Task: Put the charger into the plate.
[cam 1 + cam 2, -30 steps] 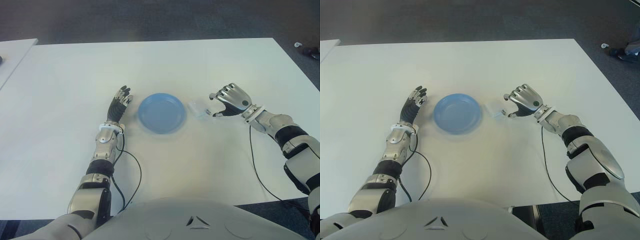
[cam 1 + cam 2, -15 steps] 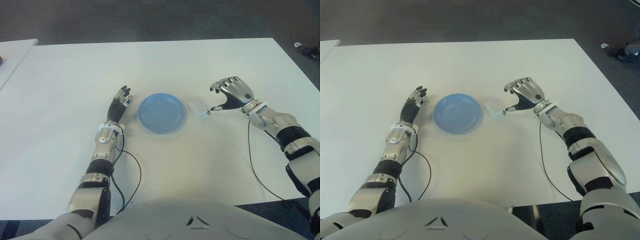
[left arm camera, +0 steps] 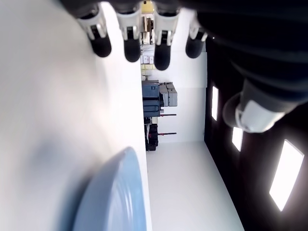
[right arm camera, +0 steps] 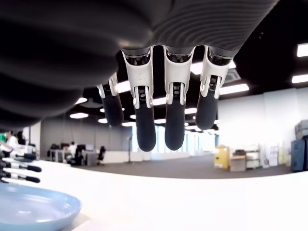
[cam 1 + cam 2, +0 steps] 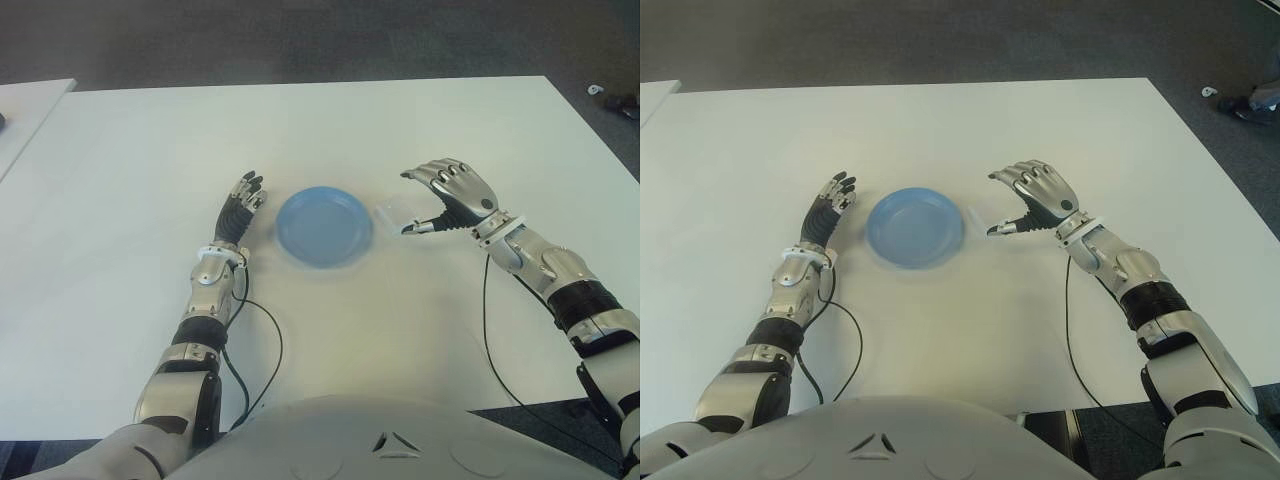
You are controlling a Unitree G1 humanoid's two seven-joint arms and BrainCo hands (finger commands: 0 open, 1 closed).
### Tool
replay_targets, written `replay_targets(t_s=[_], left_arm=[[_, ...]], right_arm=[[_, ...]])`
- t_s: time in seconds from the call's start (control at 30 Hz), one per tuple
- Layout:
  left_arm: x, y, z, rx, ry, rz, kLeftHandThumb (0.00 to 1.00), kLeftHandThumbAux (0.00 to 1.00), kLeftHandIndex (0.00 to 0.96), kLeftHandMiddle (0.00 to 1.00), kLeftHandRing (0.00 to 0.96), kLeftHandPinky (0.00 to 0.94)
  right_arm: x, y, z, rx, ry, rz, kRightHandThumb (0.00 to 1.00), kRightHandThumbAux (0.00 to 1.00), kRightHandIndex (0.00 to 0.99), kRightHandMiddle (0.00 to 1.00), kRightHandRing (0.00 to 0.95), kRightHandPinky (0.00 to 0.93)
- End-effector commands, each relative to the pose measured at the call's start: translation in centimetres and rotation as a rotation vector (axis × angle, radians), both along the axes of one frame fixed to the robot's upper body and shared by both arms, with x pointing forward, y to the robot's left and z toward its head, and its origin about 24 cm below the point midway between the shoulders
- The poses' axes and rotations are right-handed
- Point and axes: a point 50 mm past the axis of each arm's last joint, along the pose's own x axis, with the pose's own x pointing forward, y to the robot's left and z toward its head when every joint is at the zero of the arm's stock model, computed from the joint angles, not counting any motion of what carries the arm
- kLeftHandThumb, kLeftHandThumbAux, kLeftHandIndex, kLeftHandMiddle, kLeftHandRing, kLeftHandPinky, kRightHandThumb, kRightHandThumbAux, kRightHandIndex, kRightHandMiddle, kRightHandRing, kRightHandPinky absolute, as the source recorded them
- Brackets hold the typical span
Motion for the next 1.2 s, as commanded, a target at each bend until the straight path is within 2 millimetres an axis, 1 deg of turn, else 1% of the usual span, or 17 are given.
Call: replay_targets(t_s=[0.03, 0.1, 0.17, 0.2, 0.23, 0.27, 0.37, 0.47, 0.57, 0.73, 0.9, 1.2], left_arm=[[-0.9, -0.8, -1.6, -0.004, 0.085, -0.042, 0.000, 0.508, 0.085, 0.136, 0.103, 0.086], [-0.9, -0.8, -1.6, -0.004, 0.086, -0.042, 0.000, 0.509, 0.087, 0.138, 0.105, 0.090], [-0.9, -0.8, -1.6, -0.003, 0.087, -0.043, 0.000, 0.511, 0.090, 0.142, 0.110, 0.099], [-0.9, -0.8, -1.6, -0.002, 0.087, -0.044, 0.000, 0.512, 0.091, 0.143, 0.112, 0.101], [-0.9, -0.8, -1.6, 0.000, 0.087, -0.044, 0.000, 0.513, 0.091, 0.145, 0.115, 0.104], [-0.8, -0.8, -1.6, 0.002, 0.087, -0.044, 0.000, 0.514, 0.093, 0.145, 0.116, 0.107], [-0.8, -0.8, -1.6, 0.006, 0.087, -0.044, 0.000, 0.516, 0.095, 0.146, 0.120, 0.114], [-0.8, -0.8, -1.6, 0.011, 0.088, -0.044, 0.000, 0.516, 0.096, 0.146, 0.123, 0.117], [-0.8, -0.9, -1.7, 0.016, 0.093, -0.047, 0.000, 0.520, 0.097, 0.144, 0.121, 0.111], [-0.9, -1.0, -1.7, 0.019, 0.099, -0.050, 0.000, 0.519, 0.100, 0.138, 0.112, 0.096], [-0.9, -1.0, -1.7, 0.022, 0.091, -0.053, 0.000, 0.518, 0.097, 0.134, 0.105, 0.089], [-1.0, -1.1, -1.7, 0.020, 0.090, -0.061, 0.000, 0.516, 0.088, 0.128, 0.098, 0.082]], right_arm=[[-0.4, 0.2, -0.4, 0.032, 0.023, -0.067, 0.486, 0.284, 0.114, 0.257, 0.243, 0.228], [-0.5, 0.3, -0.5, 0.051, 0.032, -0.111, 0.474, 0.276, 0.096, 0.237, 0.227, 0.216], [-0.6, 0.7, -0.7, 0.089, 0.050, -0.179, 0.439, 0.237, 0.044, 0.164, 0.165, 0.170], [-0.8, 1.3, -0.8, 0.124, 0.067, -0.218, 0.432, 0.229, 0.035, 0.149, 0.153, 0.161], [-1.0, 2.0, -0.8, 0.154, 0.082, -0.250, 0.408, 0.193, 0.022, 0.095, 0.098, 0.115], [-1.1, 2.5, -0.8, 0.173, 0.094, -0.272, 0.389, 0.170, 0.014, 0.061, 0.062, 0.079], [-1.4, 3.1, -0.8, 0.204, 0.120, -0.322, 0.364, 0.142, 0.004, 0.019, 0.020, 0.031], [-1.6, 3.4, -0.8, 0.230, 0.144, -0.372, 0.349, 0.135, 0.001, 0.006, 0.006, 0.010], [-1.6, 4.0, -1.0, 0.309, 0.184, -0.468, 0.327, 0.127, 0.000, 0.001, 0.002, 0.003], [-1.9, 4.6, -1.2, 0.404, 0.226, -0.567, 0.306, 0.117, 0.000, 0.000, 0.000, 0.000], [-2.7, 5.7, -1.6, 0.494, 0.251, -0.654, 0.301, 0.112, 0.000, 0.000, 0.000, 0.000], [-3.1, 7.3, -2.2, 0.552, 0.285, -0.746, 0.298, 0.107, 0.000, 0.000, 0.000, 0.000]])
